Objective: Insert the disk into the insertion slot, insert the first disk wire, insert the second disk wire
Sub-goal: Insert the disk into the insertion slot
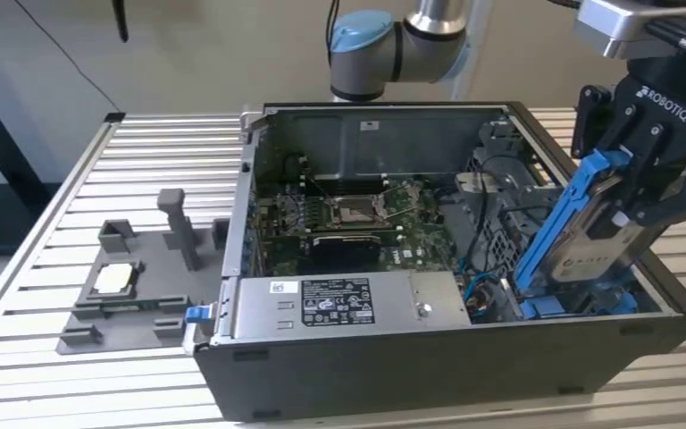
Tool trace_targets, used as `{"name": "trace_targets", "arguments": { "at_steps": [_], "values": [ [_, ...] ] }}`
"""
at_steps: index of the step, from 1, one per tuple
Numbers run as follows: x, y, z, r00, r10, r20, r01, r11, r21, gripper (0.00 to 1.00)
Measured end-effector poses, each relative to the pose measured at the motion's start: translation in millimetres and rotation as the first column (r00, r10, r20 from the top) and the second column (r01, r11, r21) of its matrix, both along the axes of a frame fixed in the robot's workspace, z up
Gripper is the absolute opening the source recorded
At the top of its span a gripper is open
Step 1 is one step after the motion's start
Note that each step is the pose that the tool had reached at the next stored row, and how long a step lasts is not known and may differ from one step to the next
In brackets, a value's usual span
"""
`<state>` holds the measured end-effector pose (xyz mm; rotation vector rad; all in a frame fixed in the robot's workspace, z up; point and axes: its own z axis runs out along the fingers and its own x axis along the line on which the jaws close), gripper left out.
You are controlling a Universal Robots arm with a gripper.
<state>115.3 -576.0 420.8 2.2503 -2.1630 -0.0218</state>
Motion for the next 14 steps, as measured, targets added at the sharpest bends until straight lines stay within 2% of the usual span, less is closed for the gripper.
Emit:
{"name": "trace_targets", "arguments": {
  "at_steps": [2,3,5,6,8,10,11,14],
  "values": [
    [0.1,0.3,-2.5,1.0000,0.000,0.0002,0.000,1.0000,-0.0001,0.33],
    [2.9,1.3,-8.7,1.0000,0.000,0.0022,0.000,1.0000,0.0006,0.33],
    [2.9,2.4,-10.8,1.0000,0.000,0.0023,0.000,1.0000,0.0006,0.33],
    [3.0,4.1,-13.1,1.0000,0.000,0.0023,0.000,1.0000,0.0001,0.33],
    [3.0,11.0,-22.7,1.0000,0.000,0.0024,0.000,1.0000,0.0006,0.33],
    [2.9,11.8,-25.5,1.0000,0.000,0.0023,0.000,1.0000,0.0003,0.33],
    [2.9,12.0,-29.1,1.0000,0.000,0.0023,0.000,1.0000,0.0006,0.33],
    [3.0,12.1,-29.5,1.0000,0.000,0.0024,0.000,1.0000,0.0006,0.33]
  ]
}}
